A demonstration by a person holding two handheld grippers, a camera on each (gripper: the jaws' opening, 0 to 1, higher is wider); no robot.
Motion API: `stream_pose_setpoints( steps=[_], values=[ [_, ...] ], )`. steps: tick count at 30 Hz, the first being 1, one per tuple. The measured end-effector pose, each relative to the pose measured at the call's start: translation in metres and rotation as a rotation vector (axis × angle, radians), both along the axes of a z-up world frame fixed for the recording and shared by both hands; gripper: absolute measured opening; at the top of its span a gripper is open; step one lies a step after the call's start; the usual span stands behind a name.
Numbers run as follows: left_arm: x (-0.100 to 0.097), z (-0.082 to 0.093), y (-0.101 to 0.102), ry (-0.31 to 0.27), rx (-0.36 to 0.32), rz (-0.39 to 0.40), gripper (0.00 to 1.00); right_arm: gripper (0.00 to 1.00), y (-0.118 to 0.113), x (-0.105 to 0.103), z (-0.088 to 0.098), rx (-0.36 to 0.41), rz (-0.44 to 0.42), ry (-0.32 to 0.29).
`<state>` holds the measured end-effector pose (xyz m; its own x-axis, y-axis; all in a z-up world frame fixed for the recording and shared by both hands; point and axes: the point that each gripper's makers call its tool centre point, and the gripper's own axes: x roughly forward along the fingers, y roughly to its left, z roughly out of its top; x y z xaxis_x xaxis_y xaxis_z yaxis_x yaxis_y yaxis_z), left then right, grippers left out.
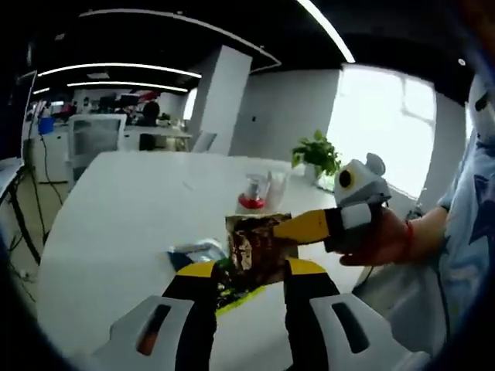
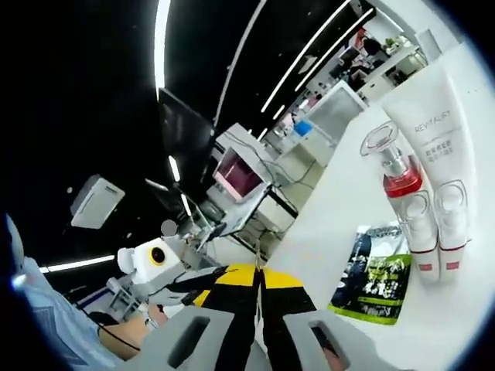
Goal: Arrange the skincare products in the storage area until every visible bottle or jar stands upright without overlapping.
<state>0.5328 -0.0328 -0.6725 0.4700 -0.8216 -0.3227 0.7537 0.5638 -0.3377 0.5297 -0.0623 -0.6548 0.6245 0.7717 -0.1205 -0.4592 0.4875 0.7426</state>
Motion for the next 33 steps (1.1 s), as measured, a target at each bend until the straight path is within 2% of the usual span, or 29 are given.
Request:
stream_pose_setpoints(
  steps=[1, 5, 7, 10, 11, 12, 13, 14, 16, 20, 24, 27, 32, 33],
  values=[
    [-0.003, 0.000, -0.003, 0.038, -0.011, -0.028, 0.25, 0.00, 0.000, 0.000, -0.001, 0.004, 0.005, 0.009],
    [0.002, -0.003, 0.001, 0.055, -0.005, -0.004, 0.13, 0.00, -0.001, 0.000, -0.006, 0.009, 0.005, 0.048],
    [0.002, -0.001, 0.001, 0.072, -0.027, -0.003, 0.10, 0.00, -0.003, 0.001, -0.009, -0.003, 0.002, 0.055],
    [-0.001, -0.002, 0.000, 0.170, -0.088, -0.005, 0.10, 0.00, -0.002, 0.001, -0.008, 0.002, 0.011, 0.058],
    [-0.001, -0.002, 0.000, 0.177, -0.090, -0.005, 0.07, 0.00, -0.003, 0.001, -0.009, 0.003, 0.014, 0.058],
    [0.000, -0.003, 0.001, 0.182, -0.086, 0.000, 0.01, 0.00, -0.003, 0.002, -0.009, 0.008, 0.016, 0.061],
    [0.002, -0.005, 0.004, 0.179, -0.067, 0.015, 0.00, 0.00, -0.004, 0.002, -0.009, 0.025, 0.017, 0.072],
    [0.000, -0.001, 0.002, 0.189, -0.094, 0.000, 0.00, 0.00, -0.004, 0.002, -0.009, 0.034, 0.024, 0.084],
    [-0.002, 0.001, 0.000, 0.191, -0.108, -0.004, 0.00, 0.00, -0.004, 0.002, -0.008, 0.038, 0.018, 0.083],
    [-0.004, 0.003, -0.002, 0.175, -0.094, -0.002, 0.00, 0.00, -0.004, 0.003, -0.009, 0.037, 0.014, 0.083],
    [-0.004, 0.004, -0.001, 0.212, -0.117, 0.006, 0.00, 0.00, -0.005, 0.004, -0.012, 0.041, 0.008, 0.099],
    [-0.002, 0.006, 0.002, 0.214, -0.131, 0.019, 0.00, 0.00, -0.004, 0.004, -0.011, 0.052, 0.009, 0.096],
    [0.004, 0.007, 0.011, 0.178, -0.108, 0.074, 0.00, 0.00, -0.005, 0.005, -0.017, 0.002, -0.010, 0.087],
    [0.006, 0.007, 0.012, 0.186, -0.118, 0.077, 0.00, 0.00, -0.006, 0.005, -0.016, 0.003, -0.015, 0.086]
  ],
)
